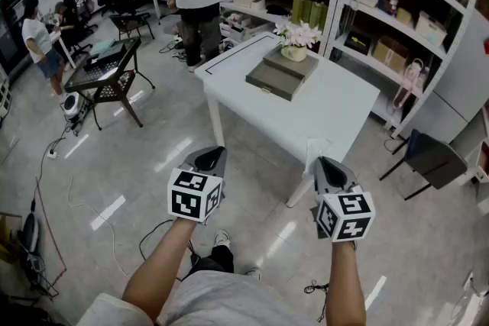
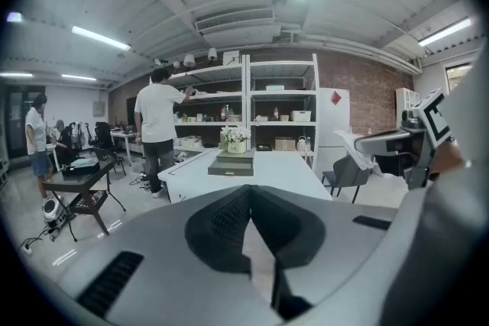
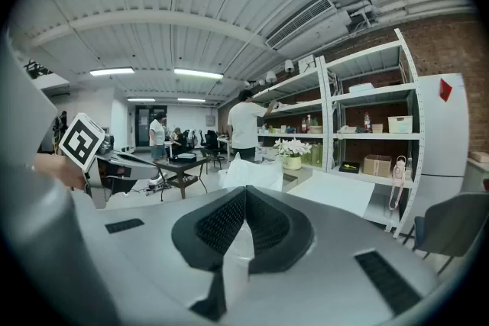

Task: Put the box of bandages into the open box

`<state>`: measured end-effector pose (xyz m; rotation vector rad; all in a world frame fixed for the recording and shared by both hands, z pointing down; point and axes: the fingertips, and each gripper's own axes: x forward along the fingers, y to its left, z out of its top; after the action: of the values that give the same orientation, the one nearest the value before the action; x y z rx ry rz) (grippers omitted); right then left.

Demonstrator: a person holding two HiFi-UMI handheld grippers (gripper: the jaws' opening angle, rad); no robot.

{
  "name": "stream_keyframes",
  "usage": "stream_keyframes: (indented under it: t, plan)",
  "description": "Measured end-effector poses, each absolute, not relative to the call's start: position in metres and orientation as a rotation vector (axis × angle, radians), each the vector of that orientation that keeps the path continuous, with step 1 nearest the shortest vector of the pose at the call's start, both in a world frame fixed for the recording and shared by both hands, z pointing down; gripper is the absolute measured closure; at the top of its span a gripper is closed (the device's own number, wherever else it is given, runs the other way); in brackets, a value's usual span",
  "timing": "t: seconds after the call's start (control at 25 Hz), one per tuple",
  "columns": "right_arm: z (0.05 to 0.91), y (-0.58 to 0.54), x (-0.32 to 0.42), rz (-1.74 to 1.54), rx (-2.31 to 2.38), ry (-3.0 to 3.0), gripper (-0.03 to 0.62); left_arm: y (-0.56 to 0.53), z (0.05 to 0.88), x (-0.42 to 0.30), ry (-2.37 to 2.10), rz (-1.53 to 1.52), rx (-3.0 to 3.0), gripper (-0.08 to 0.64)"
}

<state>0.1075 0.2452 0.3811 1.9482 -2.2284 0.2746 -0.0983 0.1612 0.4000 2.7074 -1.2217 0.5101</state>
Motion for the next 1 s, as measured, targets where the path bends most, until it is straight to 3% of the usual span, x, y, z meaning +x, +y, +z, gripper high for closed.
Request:
stream_keyframes:
  t: [1.0]
  plan:
    - [0.390,0.084,0.132,0.396,2.083,-2.016,0.586,-0.046,0.410,-0.054,-0.949,0.570,2.807,0.555]
